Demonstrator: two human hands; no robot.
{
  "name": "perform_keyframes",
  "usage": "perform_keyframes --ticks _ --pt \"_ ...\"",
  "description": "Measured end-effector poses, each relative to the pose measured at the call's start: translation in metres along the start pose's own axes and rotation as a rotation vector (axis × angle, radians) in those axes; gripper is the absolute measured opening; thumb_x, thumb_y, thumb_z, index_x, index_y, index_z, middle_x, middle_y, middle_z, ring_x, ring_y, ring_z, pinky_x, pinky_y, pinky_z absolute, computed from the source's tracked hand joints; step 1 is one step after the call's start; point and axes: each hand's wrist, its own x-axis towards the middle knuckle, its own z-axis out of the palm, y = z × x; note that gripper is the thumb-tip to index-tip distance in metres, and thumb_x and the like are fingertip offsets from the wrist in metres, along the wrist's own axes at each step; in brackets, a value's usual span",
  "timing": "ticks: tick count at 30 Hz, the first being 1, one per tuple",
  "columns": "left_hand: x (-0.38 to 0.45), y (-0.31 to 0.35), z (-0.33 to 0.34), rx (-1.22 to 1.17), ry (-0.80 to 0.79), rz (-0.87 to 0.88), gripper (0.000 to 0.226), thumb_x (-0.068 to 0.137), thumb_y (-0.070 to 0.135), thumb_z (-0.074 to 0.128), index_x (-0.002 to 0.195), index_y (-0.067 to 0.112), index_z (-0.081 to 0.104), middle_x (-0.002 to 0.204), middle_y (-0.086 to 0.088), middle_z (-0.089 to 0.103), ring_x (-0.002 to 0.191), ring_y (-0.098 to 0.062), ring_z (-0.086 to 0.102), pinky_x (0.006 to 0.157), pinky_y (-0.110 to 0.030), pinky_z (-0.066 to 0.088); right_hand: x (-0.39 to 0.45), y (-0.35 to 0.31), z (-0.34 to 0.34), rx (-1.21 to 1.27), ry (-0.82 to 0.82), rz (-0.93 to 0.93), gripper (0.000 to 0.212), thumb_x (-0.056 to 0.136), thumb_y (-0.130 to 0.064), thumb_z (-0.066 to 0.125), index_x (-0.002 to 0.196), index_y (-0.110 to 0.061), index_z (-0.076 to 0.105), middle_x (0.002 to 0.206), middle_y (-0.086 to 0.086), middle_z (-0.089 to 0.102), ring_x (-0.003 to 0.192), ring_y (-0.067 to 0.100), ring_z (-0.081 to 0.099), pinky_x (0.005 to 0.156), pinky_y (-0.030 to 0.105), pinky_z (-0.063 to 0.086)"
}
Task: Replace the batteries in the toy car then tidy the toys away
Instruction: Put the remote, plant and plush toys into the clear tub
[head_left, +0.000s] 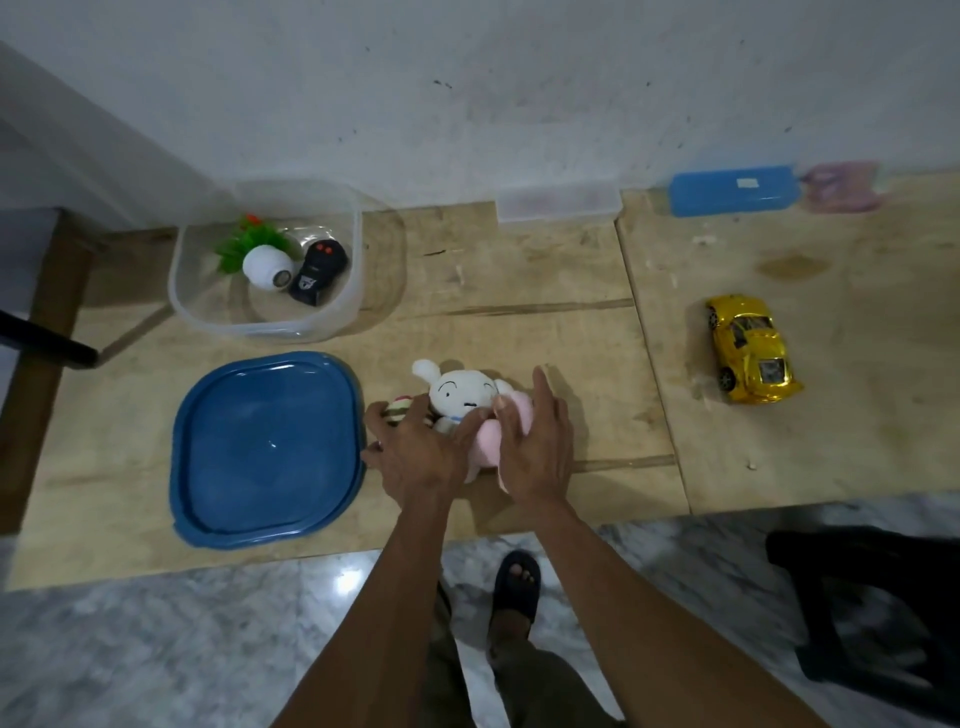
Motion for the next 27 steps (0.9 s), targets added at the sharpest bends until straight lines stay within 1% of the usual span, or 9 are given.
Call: perform_keyframes --ticks 6,9,10,12,16,19,23,25,27 --pt "0.000 -0.006 0.005 -0.088 0.040 0.026 0.068 0.060 0.049 0.092 0.120 0.025 0.072 0.148 -0.007 0.030 0.121 -0.040 0.041 0.083 -0.034 0.036 0.007 0.008 -0.018 0.027 0.018 0.021 0.059 0.096 -0.038 0.060 0.149 -0.021 0.042 0.128 0.011 0.056 0.119 0.029 0.055 0.087 0.030 0.040" --pt "-0.003 -0.010 0.006 -0.186 0.072 0.112 0.061 0.055 0.036 0.095 0.112 0.022 0.076 0.141 -0.010 0.041 0.123 -0.023 0.040 0.102 -0.042 0.043 0.006 0.006 -0.021 0.034 0.014 -0.006 0.057 0.095 -0.038 0.061 0.147 -0.020 0.045 0.127 0.010 0.057 0.118 0.028 0.056 0.086 0.026 0.038" --pt "-0.004 -0.011 0.005 -0.233 0.095 0.137 0.061 0.053 0.032 0.096 0.110 0.022 0.077 0.138 -0.011 0.043 0.119 -0.018 0.042 0.102 -0.045 0.046 0.006 0.005 -0.023 0.042 0.016 -0.012 0.057 0.095 -0.038 0.061 0.147 -0.020 0.045 0.126 0.010 0.057 0.117 0.027 0.057 0.086 0.026 0.039" --pt "-0.008 -0.014 0.001 -0.310 0.137 0.203 0.063 0.051 0.025 0.096 0.111 0.021 0.077 0.136 -0.013 0.043 0.110 -0.012 0.046 0.097 -0.039 0.049 0.006 0.002 -0.029 0.058 0.028 -0.021 0.056 0.095 -0.038 0.060 0.147 -0.021 0.045 0.123 0.008 0.058 0.114 0.026 0.057 0.085 0.026 0.040" --pt "-0.012 -0.021 -0.013 -0.436 0.224 0.355 0.079 0.053 0.042 0.087 0.127 0.019 0.070 0.134 -0.012 0.041 0.116 -0.017 0.050 0.099 -0.025 0.041 0.008 -0.019 -0.040 0.069 0.038 -0.055 0.056 0.096 -0.042 0.058 0.148 -0.027 0.043 0.123 0.005 0.058 0.113 0.022 0.057 0.082 0.026 0.039" --pt "-0.008 -0.015 -0.031 -0.608 0.195 0.254 0.085 0.053 0.034 0.098 0.132 0.027 0.067 0.137 0.001 0.035 0.120 -0.020 0.055 0.104 -0.040 0.050 0.012 -0.044 -0.041 0.100 0.024 -0.080 0.057 0.096 -0.044 0.057 0.149 -0.028 0.041 0.129 0.005 0.057 0.117 0.024 0.057 0.083 0.026 0.038" --pt "0.016 -0.011 -0.067 -0.764 0.183 0.212 0.089 0.049 0.032 0.101 0.130 0.042 0.065 0.135 -0.017 0.048 0.110 -0.029 0.066 0.087 -0.054 0.059 0.019 -0.087 -0.033 0.138 0.024 -0.167 0.056 0.097 -0.041 0.058 0.149 -0.026 0.042 0.130 0.006 0.059 0.119 0.023 0.056 0.085 0.022 0.036" --pt "0.031 -0.009 -0.089 -0.789 0.222 0.224 0.089 0.052 0.028 0.101 0.132 0.038 0.065 0.134 -0.020 0.048 0.109 -0.032 0.065 0.084 -0.056 0.060 0.024 -0.112 -0.024 0.162 0.016 -0.204 0.055 0.097 -0.037 0.059 0.149 -0.027 0.042 0.130 0.005 0.059 0.119 0.021 0.056 0.085 0.020 0.036" --pt "0.045 -0.005 -0.115 -0.795 0.255 0.238 0.085 0.058 0.015 0.098 0.134 0.029 0.063 0.140 -0.013 0.040 0.115 -0.023 0.061 0.093 -0.049 0.058 0.030 -0.137 -0.010 0.179 0.001 -0.229 0.054 0.097 -0.037 0.059 0.148 -0.030 0.042 0.125 0.005 0.060 0.115 0.020 0.057 0.084 0.022 0.039"
